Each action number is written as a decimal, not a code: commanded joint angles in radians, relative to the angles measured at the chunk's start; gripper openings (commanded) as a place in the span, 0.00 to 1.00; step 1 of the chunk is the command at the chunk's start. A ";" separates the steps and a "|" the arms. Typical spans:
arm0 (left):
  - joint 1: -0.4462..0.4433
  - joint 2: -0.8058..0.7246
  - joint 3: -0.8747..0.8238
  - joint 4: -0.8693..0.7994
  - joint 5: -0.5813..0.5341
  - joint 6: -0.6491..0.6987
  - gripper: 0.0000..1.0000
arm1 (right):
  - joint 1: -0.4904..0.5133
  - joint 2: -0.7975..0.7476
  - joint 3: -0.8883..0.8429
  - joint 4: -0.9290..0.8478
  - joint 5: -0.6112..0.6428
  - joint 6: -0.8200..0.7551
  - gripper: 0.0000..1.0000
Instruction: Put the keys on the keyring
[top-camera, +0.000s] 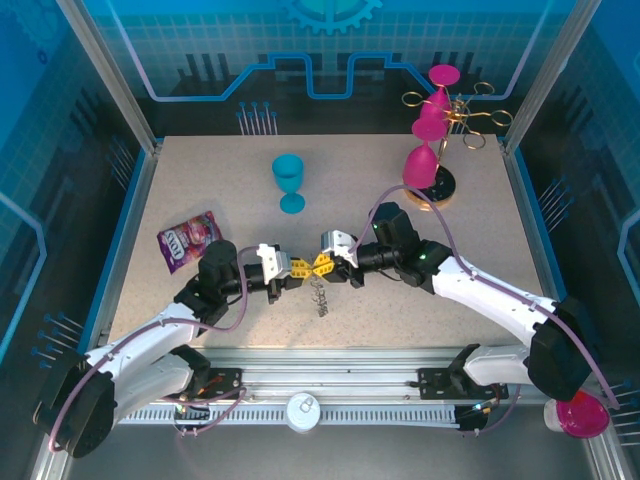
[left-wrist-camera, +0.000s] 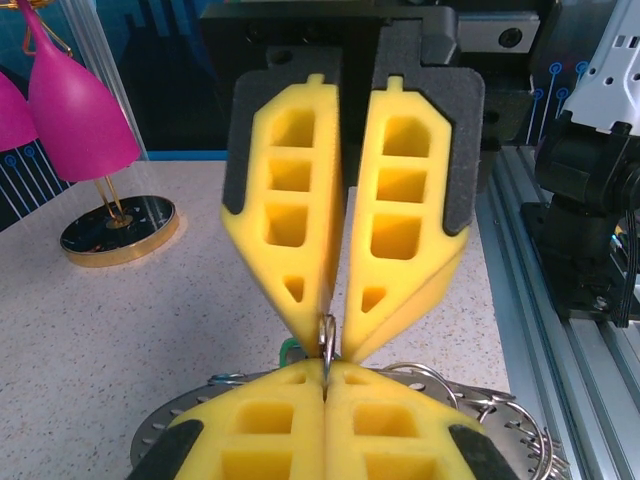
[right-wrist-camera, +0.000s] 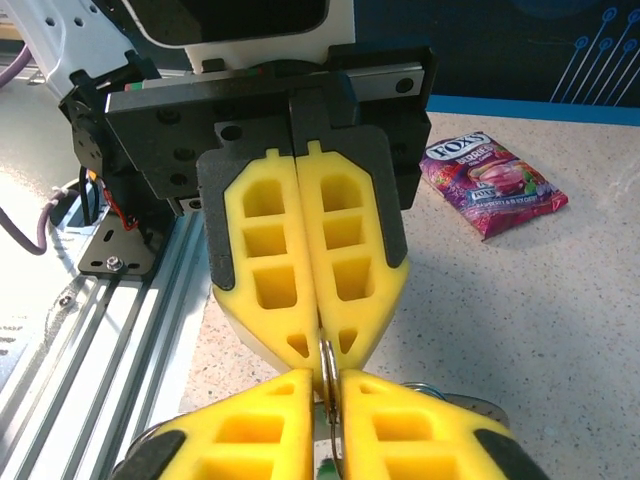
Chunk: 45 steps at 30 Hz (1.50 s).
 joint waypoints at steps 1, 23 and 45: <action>0.005 -0.002 0.009 0.070 0.047 0.005 0.00 | 0.008 0.022 0.043 -0.038 -0.020 -0.025 0.02; -0.013 -0.001 0.125 -0.336 -0.093 0.170 0.16 | 0.103 0.149 0.305 -0.481 0.193 -0.244 0.00; -0.019 -0.046 0.040 -0.140 -0.020 0.123 0.00 | 0.001 0.028 0.083 -0.143 0.025 -0.040 0.31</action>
